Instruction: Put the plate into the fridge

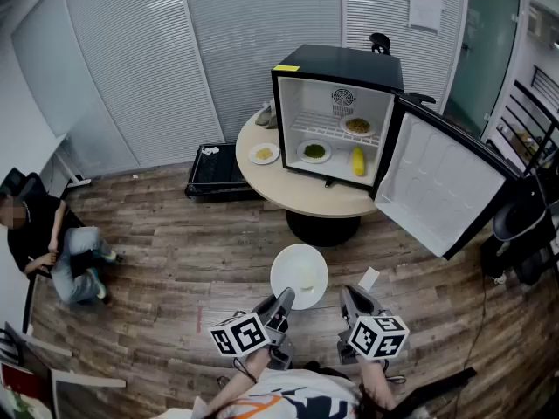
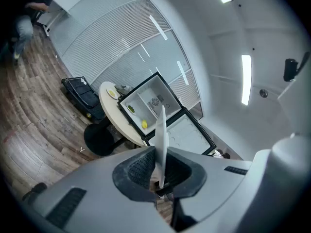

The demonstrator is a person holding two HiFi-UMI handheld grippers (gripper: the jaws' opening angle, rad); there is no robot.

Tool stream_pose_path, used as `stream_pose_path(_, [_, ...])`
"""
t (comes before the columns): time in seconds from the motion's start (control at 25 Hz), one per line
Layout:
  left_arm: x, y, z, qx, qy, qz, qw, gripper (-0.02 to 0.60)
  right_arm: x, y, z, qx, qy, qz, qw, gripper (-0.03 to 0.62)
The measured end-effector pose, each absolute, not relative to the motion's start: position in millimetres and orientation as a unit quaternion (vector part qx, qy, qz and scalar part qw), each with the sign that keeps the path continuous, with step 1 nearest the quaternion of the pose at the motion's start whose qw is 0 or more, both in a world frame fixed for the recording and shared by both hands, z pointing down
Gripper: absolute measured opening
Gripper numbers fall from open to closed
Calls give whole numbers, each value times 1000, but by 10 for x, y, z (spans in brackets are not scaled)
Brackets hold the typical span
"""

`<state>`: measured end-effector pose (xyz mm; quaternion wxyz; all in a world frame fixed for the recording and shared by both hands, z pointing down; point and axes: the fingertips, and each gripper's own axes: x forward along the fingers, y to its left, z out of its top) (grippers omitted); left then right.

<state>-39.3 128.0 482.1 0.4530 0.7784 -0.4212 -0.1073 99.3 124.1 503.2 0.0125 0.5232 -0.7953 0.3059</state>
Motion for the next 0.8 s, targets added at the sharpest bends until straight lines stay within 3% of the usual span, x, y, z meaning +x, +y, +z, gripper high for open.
stream_pose_path(0.8, [-351,1312,4884,766,-424,-117,469,35,1209,1298,5150,535,-777,333,-7,18])
